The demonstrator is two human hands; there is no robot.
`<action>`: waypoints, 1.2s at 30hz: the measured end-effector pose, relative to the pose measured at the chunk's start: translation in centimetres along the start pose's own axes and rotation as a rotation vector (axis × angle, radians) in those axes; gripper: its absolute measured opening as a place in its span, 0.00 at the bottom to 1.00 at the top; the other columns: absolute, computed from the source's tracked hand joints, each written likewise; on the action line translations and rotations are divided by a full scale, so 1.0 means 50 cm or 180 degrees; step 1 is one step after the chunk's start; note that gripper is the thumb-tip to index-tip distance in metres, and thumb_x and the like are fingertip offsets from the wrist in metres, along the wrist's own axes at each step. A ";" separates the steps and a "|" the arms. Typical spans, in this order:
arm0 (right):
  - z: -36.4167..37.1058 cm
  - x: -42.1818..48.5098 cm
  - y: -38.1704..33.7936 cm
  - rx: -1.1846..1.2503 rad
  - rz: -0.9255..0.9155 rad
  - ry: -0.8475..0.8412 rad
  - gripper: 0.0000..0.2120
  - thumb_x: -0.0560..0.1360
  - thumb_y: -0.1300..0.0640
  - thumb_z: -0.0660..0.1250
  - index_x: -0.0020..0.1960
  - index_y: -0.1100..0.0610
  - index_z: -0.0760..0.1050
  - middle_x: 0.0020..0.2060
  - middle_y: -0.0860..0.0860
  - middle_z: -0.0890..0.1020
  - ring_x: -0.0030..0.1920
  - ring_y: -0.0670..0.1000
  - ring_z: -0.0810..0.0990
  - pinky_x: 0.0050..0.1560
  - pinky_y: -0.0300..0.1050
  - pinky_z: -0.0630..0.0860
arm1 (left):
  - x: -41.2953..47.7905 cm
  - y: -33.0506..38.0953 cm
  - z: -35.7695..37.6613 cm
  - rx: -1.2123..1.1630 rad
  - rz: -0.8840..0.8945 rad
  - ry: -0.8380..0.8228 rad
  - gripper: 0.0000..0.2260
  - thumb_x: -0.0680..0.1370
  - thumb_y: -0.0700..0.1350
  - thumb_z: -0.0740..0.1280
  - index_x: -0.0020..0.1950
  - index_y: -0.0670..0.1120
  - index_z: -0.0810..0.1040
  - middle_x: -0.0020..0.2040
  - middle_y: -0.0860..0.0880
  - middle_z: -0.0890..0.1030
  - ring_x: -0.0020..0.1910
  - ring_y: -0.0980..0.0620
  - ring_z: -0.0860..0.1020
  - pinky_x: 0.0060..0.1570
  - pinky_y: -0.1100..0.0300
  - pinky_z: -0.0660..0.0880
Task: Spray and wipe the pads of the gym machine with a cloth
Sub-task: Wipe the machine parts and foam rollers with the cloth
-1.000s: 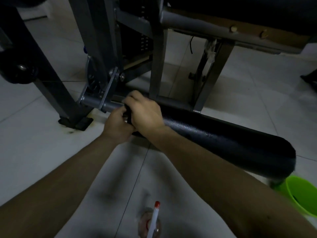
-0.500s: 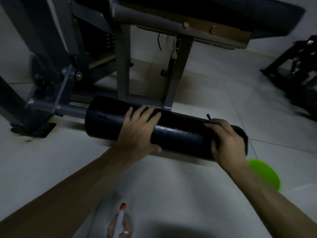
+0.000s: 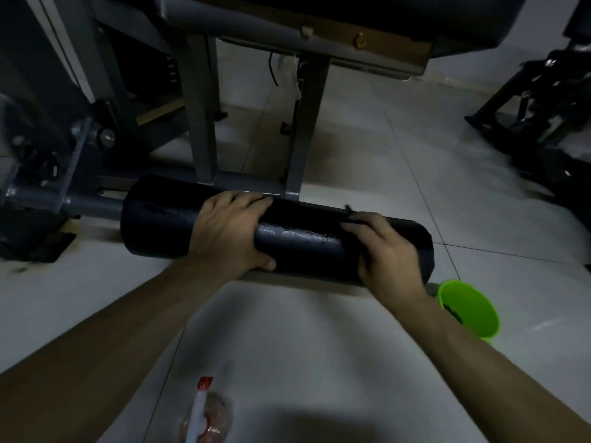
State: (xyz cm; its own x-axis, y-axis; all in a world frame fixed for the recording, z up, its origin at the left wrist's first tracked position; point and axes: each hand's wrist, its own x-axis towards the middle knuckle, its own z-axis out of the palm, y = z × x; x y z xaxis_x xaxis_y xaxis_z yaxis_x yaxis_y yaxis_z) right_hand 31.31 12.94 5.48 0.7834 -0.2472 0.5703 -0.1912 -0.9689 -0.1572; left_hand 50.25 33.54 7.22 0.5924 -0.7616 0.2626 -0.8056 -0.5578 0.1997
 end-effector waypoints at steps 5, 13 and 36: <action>-0.058 -0.073 0.089 -0.0188 0.1056 0.0451 0.29 0.65 0.73 0.67 0.62 0.54 0.82 0.63 0.50 0.79 0.55 0.55 0.82 0.53 0.47 0.78 | -0.009 0.033 0.013 0.0188 0.0300 0.0109 0.54 0.55 0.64 0.82 0.76 0.47 0.69 0.74 0.45 0.71 0.72 0.41 0.67 0.74 0.45 0.59; 0.021 -0.024 -0.055 0.0389 0.0282 -0.0100 0.27 0.67 0.66 0.64 0.65 0.56 0.81 0.66 0.52 0.78 0.64 0.53 0.79 0.60 0.48 0.79 | -0.011 0.112 0.083 0.0218 0.0789 0.0417 0.46 0.61 0.48 0.81 0.77 0.44 0.69 0.74 0.41 0.71 0.71 0.39 0.70 0.73 0.44 0.66; -0.022 -0.015 -0.005 0.0038 0.0382 0.0059 0.28 0.66 0.71 0.68 0.63 0.52 0.82 0.65 0.48 0.80 0.62 0.52 0.80 0.60 0.44 0.77 | -0.055 -0.131 -0.002 0.0182 0.0022 0.0447 0.56 0.51 0.62 0.85 0.74 0.43 0.70 0.75 0.41 0.70 0.76 0.39 0.66 0.76 0.40 0.57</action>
State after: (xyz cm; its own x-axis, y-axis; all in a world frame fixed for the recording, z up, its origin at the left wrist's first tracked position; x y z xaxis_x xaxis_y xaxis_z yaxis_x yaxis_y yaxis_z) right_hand 30.12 13.35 5.96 0.7441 -0.3617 0.5617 -0.2759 -0.9321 -0.2347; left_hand 53.89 39.35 5.27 0.5786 -0.7142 0.3940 -0.8063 -0.5736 0.1444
